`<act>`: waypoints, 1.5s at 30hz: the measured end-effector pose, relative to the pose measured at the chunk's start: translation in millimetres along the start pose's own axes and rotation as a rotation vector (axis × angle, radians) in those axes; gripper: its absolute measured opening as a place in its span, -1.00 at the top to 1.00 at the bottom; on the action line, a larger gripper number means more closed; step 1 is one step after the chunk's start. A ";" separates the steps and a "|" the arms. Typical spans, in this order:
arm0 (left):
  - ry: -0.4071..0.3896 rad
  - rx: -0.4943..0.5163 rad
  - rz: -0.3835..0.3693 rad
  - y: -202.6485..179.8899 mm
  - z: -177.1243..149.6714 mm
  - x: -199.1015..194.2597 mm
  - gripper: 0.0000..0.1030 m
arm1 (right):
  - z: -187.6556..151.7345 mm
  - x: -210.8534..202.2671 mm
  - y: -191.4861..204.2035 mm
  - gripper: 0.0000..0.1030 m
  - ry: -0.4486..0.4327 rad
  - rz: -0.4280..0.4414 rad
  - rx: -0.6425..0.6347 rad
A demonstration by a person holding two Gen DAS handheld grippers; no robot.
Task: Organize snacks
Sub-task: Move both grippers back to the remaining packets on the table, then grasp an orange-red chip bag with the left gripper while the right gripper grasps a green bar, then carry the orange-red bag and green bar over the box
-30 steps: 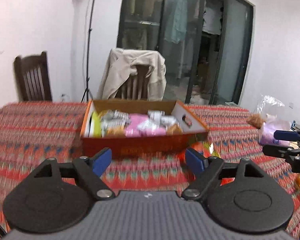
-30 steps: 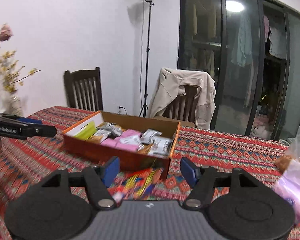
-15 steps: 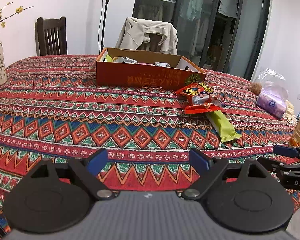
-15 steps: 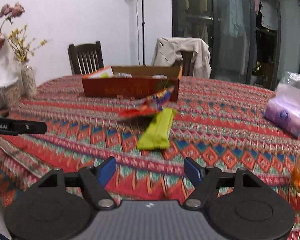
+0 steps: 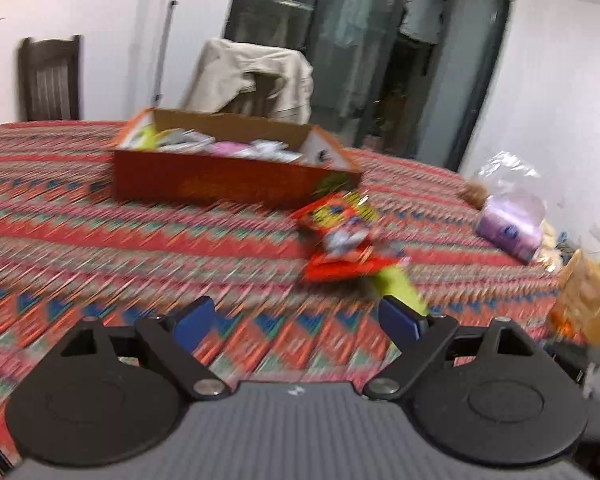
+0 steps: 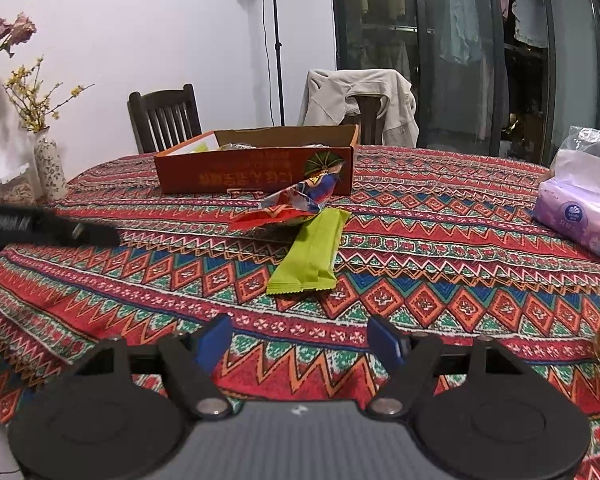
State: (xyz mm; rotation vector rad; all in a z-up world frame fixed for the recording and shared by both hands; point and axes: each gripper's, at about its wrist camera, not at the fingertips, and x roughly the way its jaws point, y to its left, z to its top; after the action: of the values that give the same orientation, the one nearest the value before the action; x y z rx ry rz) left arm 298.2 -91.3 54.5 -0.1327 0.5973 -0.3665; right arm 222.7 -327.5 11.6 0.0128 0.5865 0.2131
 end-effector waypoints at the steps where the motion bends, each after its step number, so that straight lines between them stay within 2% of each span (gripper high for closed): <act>1: -0.001 0.000 -0.029 -4.4 7.8 12.8 -0.79 | 1.6 3.3 -0.3 -0.43 0.000 0.000 -0.001; 4: 0.034 -0.034 -0.078 -16.5 31.6 57.4 -0.94 | 7.0 13.1 -1.7 -0.43 0.000 0.000 -0.003; 8: 0.095 -0.052 -0.058 -28.6 54.6 118.8 -0.95 | 10.6 23.3 -3.4 -0.43 0.009 -0.005 0.001; 11: 0.133 -0.057 -0.059 -31.3 59.3 151.2 -0.94 | 11.2 30.3 -4.5 -0.42 0.022 -0.008 0.005; 13: 0.155 -0.083 -0.054 -30.4 58.8 163.7 -0.68 | 11.6 34.1 -5.3 -0.42 0.029 -0.011 0.004; 14: 0.168 -0.084 -0.058 -29.2 58.2 166.7 -0.11 | 11.9 35.8 -5.7 -0.42 0.032 -0.011 0.005; 16: 0.159 -0.063 -0.078 -26.5 54.1 160.9 0.05 | 13.2 38.9 -6.4 -0.40 0.036 -0.014 0.005; 17: 0.158 -0.043 -0.081 -26.1 51.1 155.1 0.07 | 14.0 40.0 -6.5 -0.40 0.037 -0.015 0.005; 20: 0.139 0.020 -0.060 -18.7 35.1 118.3 0.07 | 16.8 43.3 -6.8 -0.40 0.037 -0.012 0.007; 24: 0.092 0.022 -0.019 8.0 9.2 55.7 0.07 | 22.8 52.5 -6.5 -0.40 0.043 -0.011 0.000; 30: 0.079 0.079 0.127 38.2 -24.6 -3.5 0.04 | 47.7 82.1 -9.5 -0.39 0.038 -0.017 0.021; 32: 0.074 0.088 0.136 42.7 -31.3 -11.6 -0.08 | 55.7 95.7 -11.9 -0.39 0.043 -0.021 0.037; 33: 0.079 0.082 0.132 45.1 -33.8 -13.1 -0.21 | 59.1 105.5 -13.2 -0.27 0.053 -0.025 0.048; 34: 0.083 0.069 0.130 48.0 -35.6 -13.5 -0.29 | 60.5 113.2 -13.8 -0.04 0.064 -0.033 0.055; 35: 0.084 0.053 0.129 50.7 -37.2 -13.9 -0.40 | 59.8 120.9 -13.4 0.09 0.081 -0.038 0.055; 37: 0.083 0.041 0.125 53.2 -38.8 -14.4 -0.46 | 58.2 124.1 -7.3 0.27 0.081 -0.070 0.029; 41: 0.076 0.014 0.117 54.1 -35.5 -9.0 -0.63 | 47.5 104.4 3.7 0.31 0.089 -0.040 0.013; 45: 0.057 -0.033 0.082 56.7 -25.4 1.6 -0.66 | 30.5 77.3 10.0 0.31 0.093 -0.048 0.007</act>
State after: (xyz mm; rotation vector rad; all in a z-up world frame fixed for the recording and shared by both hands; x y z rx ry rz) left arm 301.8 -39.8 20.0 -0.1292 0.6632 -0.2813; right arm 300.3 -300.6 -4.6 -0.0040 0.6790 0.1659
